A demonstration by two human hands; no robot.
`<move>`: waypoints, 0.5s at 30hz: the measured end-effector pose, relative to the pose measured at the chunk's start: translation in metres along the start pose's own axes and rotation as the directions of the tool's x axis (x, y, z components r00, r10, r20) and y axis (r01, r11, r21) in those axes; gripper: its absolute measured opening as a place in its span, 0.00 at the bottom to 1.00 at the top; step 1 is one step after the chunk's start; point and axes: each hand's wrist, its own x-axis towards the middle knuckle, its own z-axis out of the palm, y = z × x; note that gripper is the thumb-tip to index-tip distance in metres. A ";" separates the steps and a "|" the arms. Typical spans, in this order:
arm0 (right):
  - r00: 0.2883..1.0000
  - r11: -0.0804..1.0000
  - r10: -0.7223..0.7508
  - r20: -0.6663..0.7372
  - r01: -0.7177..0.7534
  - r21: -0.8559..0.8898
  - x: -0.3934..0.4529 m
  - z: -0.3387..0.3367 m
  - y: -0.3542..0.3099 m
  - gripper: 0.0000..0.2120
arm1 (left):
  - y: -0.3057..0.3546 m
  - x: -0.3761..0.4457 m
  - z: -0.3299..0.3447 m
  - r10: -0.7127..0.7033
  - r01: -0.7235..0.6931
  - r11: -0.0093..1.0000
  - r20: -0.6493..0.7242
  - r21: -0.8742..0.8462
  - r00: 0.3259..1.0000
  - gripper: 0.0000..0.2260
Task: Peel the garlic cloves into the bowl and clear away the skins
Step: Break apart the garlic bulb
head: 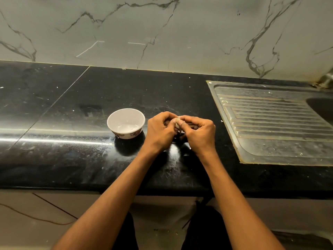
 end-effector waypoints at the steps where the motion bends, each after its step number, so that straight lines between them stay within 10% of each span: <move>1: 1.000 1.000 0.011 -0.008 -0.011 0.007 0.000 0.000 -0.001 0.04 | 0.000 0.000 0.000 -0.002 0.003 1.000 0.024 -0.027 1.000 0.05; 15: 0.979 0.951 0.201 -0.021 -0.190 0.243 0.003 -0.005 -0.012 0.03 | -0.009 0.002 0.003 0.044 -0.040 0.998 0.103 -0.040 0.994 0.07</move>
